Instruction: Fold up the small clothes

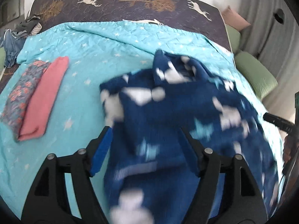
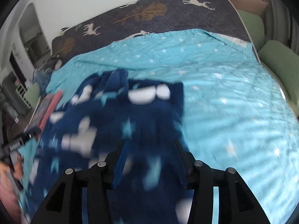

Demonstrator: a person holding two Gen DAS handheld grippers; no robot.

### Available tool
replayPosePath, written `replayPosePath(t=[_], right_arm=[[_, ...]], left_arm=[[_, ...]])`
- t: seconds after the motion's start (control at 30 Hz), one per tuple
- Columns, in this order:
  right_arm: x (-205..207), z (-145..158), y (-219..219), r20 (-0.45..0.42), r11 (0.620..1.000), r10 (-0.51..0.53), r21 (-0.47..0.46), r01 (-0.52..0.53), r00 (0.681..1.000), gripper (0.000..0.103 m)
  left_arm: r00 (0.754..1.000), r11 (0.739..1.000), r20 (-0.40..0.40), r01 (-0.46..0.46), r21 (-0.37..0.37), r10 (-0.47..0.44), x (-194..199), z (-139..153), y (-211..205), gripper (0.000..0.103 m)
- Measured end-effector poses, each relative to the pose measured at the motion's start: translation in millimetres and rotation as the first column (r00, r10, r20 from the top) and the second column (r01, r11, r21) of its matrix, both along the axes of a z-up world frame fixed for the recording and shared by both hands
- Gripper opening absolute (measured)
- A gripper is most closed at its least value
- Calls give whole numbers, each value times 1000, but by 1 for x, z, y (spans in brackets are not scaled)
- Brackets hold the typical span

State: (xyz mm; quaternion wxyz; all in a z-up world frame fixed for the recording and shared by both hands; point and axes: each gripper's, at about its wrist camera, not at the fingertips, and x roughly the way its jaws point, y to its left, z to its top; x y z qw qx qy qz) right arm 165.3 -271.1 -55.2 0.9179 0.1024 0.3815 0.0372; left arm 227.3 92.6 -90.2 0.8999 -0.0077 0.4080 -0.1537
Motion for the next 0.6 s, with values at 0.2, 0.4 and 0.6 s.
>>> replayPosePath(t=[0.2, 0.4, 0.6], right_arm=[[-85, -24, -24, -67, 992, -70, 99, 77, 995, 51], [-141, -35, -30, -81, 973, -142, 170, 154, 987, 51], [-186, -25, 2, -46, 982, -20, 187, 28, 999, 51]], left_arm=[[999, 996, -40, 18, 82, -15, -60, -4, 19, 78], [998, 998, -49, -29, 58, 32, -120, -14, 34, 82], [982, 985, -76, 172, -11, -172, -180, -10, -4, 82]])
